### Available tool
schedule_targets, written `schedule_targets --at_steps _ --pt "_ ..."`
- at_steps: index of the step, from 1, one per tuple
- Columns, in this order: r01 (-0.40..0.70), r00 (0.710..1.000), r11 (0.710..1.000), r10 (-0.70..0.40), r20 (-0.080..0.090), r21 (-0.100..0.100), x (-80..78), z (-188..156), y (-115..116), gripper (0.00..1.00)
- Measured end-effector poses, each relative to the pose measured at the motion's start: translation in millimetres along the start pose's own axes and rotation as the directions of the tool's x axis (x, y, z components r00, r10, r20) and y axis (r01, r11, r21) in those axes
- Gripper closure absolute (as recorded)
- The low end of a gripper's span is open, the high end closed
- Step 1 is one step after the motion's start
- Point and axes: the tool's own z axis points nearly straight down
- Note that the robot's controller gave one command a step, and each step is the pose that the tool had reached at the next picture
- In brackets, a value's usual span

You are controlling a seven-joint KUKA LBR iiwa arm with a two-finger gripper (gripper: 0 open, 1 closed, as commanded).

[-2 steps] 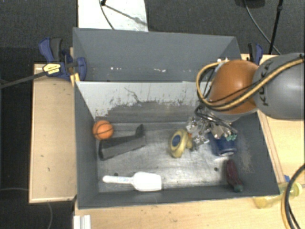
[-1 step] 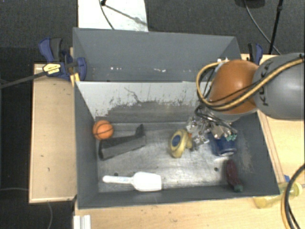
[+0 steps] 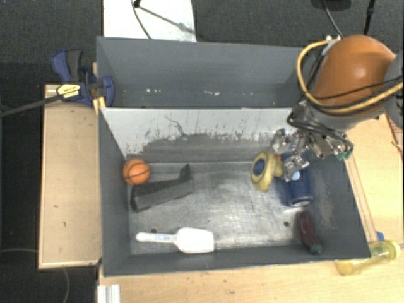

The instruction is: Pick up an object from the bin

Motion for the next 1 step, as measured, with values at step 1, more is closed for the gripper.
schedule_targets --at_steps 1 --pt "-0.002 1.000 1.000 0.002 0.000 -0.001 0.0 0.2 0.1 1.00"
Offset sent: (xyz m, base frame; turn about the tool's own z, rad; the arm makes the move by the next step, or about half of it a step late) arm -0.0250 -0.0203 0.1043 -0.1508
